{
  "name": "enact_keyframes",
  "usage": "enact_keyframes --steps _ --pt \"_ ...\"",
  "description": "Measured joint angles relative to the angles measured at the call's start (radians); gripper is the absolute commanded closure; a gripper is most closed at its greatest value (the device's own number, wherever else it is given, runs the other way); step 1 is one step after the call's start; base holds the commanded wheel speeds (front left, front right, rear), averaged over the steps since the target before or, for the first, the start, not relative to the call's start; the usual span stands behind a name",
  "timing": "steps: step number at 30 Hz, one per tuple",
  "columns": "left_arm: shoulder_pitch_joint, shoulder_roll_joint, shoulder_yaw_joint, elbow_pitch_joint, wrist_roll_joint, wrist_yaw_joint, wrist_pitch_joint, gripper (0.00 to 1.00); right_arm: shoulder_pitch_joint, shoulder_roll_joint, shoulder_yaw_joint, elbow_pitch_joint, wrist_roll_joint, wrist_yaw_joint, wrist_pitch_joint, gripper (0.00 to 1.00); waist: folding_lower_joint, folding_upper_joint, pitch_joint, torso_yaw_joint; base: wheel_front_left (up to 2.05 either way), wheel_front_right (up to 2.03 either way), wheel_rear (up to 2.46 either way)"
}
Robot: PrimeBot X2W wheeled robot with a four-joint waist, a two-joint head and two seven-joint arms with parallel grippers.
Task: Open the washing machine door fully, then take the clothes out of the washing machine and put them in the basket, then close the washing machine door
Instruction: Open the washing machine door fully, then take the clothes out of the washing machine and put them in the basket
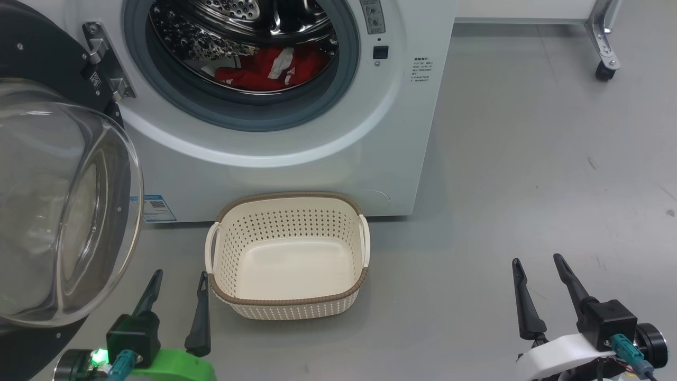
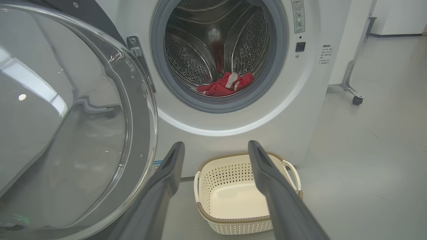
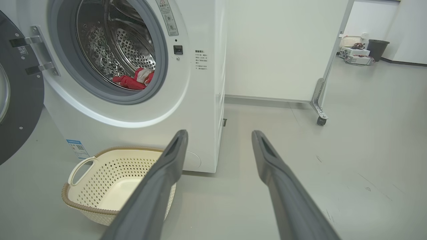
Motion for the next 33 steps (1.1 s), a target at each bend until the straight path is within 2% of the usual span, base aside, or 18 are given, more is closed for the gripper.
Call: enact_keyframes --steps 17,33 --pt "0.0 -0.002 -0.004 -0.01 0.016 0.006 -0.016 0.0 0.002 0.001 0.0 -0.009 0.0 0.0 0.0 0.0 0.0 0.0 0.003 -0.01 0.24 -0.24 0.0" --pt "0.0 -0.003 -0.002 -0.008 0.025 0.007 -0.015 0.0 0.003 0.008 -0.001 -0.01 0.0 0.0 0.0 0.0 0.0 0.0 0.003 -0.013 0.9 -0.9 0.0"
